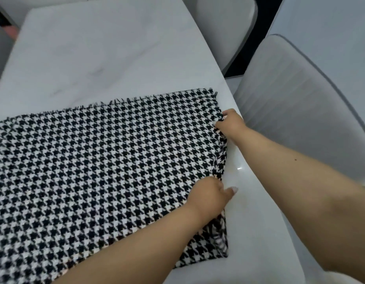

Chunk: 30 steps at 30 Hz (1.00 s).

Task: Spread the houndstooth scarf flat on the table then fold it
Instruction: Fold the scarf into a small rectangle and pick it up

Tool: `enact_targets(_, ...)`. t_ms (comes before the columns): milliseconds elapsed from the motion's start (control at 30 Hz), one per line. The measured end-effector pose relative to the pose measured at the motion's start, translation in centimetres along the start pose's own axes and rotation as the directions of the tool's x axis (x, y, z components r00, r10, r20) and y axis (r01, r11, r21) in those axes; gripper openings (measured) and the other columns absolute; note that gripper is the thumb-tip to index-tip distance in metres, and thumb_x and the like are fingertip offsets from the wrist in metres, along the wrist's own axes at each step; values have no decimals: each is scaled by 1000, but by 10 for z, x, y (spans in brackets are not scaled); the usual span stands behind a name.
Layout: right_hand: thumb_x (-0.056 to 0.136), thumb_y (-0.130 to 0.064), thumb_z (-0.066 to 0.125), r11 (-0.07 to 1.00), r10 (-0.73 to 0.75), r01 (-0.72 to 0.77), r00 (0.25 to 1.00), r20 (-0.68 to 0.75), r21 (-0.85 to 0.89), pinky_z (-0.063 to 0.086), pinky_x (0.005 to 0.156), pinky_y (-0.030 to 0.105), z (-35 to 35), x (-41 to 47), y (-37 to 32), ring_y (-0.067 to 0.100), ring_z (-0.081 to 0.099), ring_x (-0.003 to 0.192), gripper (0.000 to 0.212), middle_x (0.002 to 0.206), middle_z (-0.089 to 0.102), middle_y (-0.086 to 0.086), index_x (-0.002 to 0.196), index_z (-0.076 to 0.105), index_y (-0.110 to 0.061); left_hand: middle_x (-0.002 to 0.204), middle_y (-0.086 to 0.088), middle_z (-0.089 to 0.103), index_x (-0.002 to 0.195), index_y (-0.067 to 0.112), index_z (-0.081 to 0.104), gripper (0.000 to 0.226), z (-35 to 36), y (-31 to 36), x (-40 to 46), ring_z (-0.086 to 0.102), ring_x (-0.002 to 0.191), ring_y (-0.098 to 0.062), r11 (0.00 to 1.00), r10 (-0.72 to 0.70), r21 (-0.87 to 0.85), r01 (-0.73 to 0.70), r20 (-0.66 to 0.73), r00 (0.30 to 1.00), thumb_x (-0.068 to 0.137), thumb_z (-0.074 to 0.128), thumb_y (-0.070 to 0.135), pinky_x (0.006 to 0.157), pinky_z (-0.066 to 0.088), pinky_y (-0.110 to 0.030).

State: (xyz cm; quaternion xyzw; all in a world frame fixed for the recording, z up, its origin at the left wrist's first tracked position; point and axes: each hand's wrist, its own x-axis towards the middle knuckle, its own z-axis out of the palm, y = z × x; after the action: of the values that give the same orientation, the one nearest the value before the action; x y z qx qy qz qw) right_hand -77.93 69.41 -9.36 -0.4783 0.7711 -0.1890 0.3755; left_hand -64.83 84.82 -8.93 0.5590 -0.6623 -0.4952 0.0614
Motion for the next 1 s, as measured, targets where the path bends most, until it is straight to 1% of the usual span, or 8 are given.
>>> enact_targets(133, 88, -6, 60, 995, -64, 64, 998, -1, 70, 47, 89, 31, 3, -1, -6, 25, 56, 107, 77, 132, 54, 11, 151, 19, -24, 71, 7, 50, 68, 21, 47, 31, -18, -15, -9, 44, 60, -6, 996, -64, -66, 56, -134, 989, 78, 75, 14, 52, 36, -19)
enact_targets(267, 87, 5, 55, 984, -136, 134, 991, 14, 115, 50, 89, 32, 5, -5, -19, 26, 58, 107, 72, 136, 52, 6, 146, 33, -29, 108, 6, 41, 91, 23, 54, 19, -38, -26, -27, 40, 64, 2, 992, -77, -114, 55, -205, 976, 86, 69, 13, 54, 41, -2)
enact_targets(367, 87, 8, 53, 976, -120, 109, 992, 48, 188, 50, 98, 40, 8, -8, -37, 31, 57, 116, 61, 141, 48, 10, 141, 46, -20, 114, 10, 40, 111, 31, 55, 21, -53, -35, -46, 43, 51, -5, 981, -103, -185, 65, -205, 973, 95, 59, 17, 40, 42, -13)
enact_targets(500, 88, 8, 55, 948, -196, 172, 978, 68, 267, 36, 107, 29, 18, -22, -72, 26, 41, 135, 58, 148, 42, 7, 141, 46, -13, 106, 24, 47, 128, 56, 46, 47, -83, -46, -82, 44, 46, -14, 956, -87, -291, 37, -163, 983, 100, 48, 18, 43, 42, -24)
enact_targets(567, 88, 6, 56, 930, -242, 205, 966, 87, 305, 37, 111, 38, 27, -33, -93, 23, 39, 136, 63, 151, 39, 3, 145, 41, -15, 130, 30, 40, 130, 57, 46, 52, -98, -52, -102, 60, 55, -10, 961, -70, -275, 14, -195, 978, 101, 46, 13, 53, 54, -24)
enact_targets(633, 88, 3, 58, 916, -293, 245, 950, 112, 317, 37, 111, 42, 40, -45, -115, 22, 38, 137, 66, 153, 36, 2, 147, 37, -17, 138, 28, 41, 124, 52, 56, 48, -110, -64, -120, 58, 56, -12, 960, -84, -278, 16, -232, 969, 101, 44, 11, 54, 53, -22)
enact_targets(800, 89, -2, 61, 877, -426, 360, 889, 168, 318, 23, 115, 32, 81, -76, -166, 20, 28, 143, 70, 156, 29, 1, 150, 29, -17, 111, 25, 60, 110, 42, 68, 36, -132, -107, -160, 34, 41, -5, 921, -177, -385, 59, -278, 944, 100, 48, 15, 37, 33, -19)
enact_targets(1000, 89, -2, 62, 848, -488, 410, 851, 193, 337, 33, 99, 22, 142, -123, -225, 17, 37, 135, 74, 157, 26, 0, 152, 24, -18, 124, 25, 53, 113, 49, 64, 35, -161, -161, -215, 31, 39, -7, 876, -250, -482, 33, -392, 885, 96, 56, 20, 35, 32, -18)
